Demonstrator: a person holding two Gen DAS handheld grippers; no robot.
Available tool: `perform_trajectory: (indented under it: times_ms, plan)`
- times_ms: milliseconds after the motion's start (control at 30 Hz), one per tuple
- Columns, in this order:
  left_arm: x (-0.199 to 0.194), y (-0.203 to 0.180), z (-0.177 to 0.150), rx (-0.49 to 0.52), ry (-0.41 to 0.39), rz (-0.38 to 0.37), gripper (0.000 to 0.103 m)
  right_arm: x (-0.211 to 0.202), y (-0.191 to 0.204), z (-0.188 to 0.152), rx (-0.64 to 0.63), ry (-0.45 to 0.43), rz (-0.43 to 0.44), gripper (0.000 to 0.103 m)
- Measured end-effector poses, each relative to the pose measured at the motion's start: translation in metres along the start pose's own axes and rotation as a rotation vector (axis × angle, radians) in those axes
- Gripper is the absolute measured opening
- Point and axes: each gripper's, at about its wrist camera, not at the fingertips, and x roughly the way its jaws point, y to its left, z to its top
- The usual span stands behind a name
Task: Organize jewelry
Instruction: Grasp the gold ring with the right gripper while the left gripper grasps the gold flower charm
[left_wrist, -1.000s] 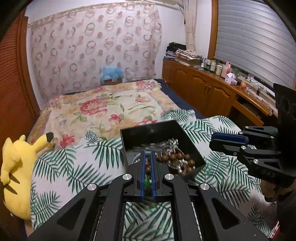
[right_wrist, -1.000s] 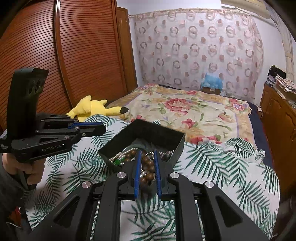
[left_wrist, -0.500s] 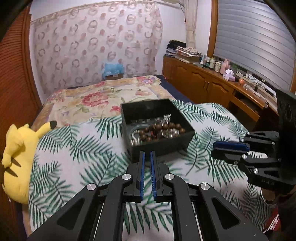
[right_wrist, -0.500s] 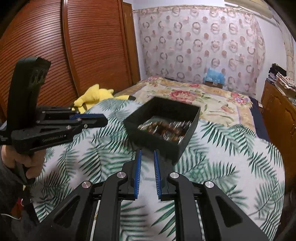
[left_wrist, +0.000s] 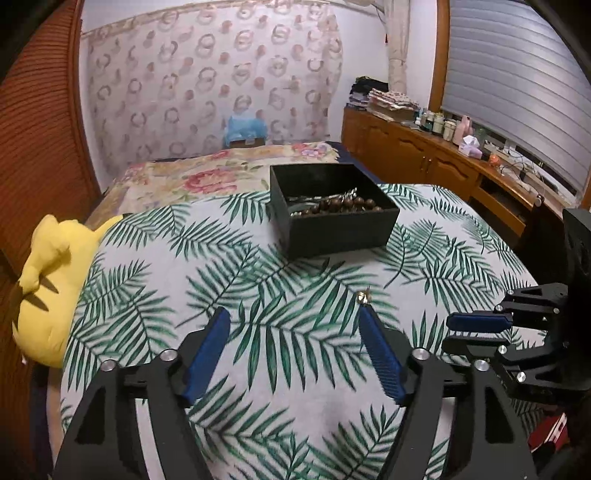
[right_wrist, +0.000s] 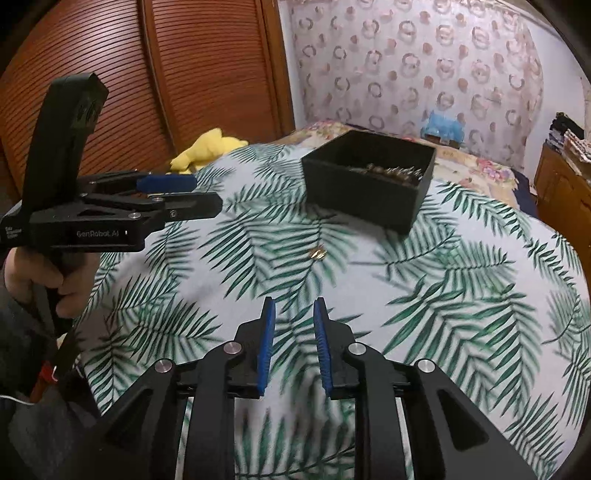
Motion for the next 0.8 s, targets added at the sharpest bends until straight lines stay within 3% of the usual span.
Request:
perform_trajectory:
  times_ms: [133, 200, 267, 800]
  plan:
    - [-0.002, 0.001, -0.007, 0.0, 0.009, 0.005, 0.077, 0.005, 0.013, -0.005, -0.025, 0.024, 0.018, 0.026]
    - [-0.001, 0.001, -0.01, -0.002, 0.016, 0.003, 0.077, 0.008, 0.019, -0.006, -0.041, 0.034, 0.021, 0.036]
    - [0.0, 0.001, -0.012, -0.003, 0.022, 0.004, 0.077, 0.011, 0.022, -0.008, -0.052, 0.046, 0.023, 0.037]
    - [0.014, 0.001, -0.023, -0.006, 0.067, -0.001, 0.077, 0.028, 0.039, -0.016, -0.178, 0.105, -0.065, 0.037]
